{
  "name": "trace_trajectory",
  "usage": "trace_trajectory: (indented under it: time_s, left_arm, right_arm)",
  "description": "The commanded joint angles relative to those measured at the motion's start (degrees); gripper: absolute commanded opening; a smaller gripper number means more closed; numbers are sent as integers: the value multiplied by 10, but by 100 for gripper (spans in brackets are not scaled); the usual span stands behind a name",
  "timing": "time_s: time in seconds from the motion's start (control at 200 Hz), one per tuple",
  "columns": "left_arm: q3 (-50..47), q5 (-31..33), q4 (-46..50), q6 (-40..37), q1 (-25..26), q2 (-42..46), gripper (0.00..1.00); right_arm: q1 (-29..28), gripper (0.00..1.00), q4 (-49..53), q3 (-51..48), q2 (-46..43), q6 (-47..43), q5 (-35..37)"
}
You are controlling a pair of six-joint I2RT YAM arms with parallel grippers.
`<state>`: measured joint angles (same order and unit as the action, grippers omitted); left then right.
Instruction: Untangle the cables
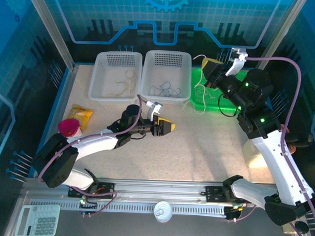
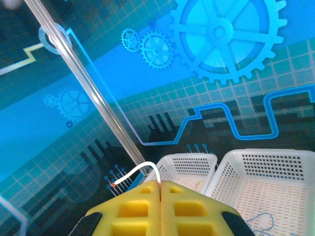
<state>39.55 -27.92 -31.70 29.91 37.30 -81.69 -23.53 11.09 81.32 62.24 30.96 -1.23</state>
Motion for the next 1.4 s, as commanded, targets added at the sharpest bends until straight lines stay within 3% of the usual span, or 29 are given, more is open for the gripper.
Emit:
trace_trajectory:
  time_s: [0.0, 0.34, 0.42, 0.645, 0.8, 1.0, 1.396]
  left_arm:
    - [3, 8, 14, -14, 3, 17, 63]
    - [4, 101, 124, -61, -8, 143, 88]
    - [5, 134, 154, -69, -14, 179, 99]
    - [14, 239, 227, -79, -25, 258, 99]
    - [22, 258, 249, -77, -27, 281, 99]
    - [30, 259, 261, -74, -28, 283, 99]
    - [42, 257, 279, -77, -28, 297, 99]
  right_arm:
    - [8, 0, -16, -9, 2, -17, 31]
    - [2, 0, -63, -38, 38, -41, 101]
    - [-3, 0, -80, -41, 53, -50, 116]
    - [-17, 0, -141, -30, 113, -106, 235]
    - [-29, 0, -218, -15, 174, -181, 391]
    - [-30, 0, -333, -10, 248, -250, 517]
    - [22, 0, -323, -7, 331, -249, 592]
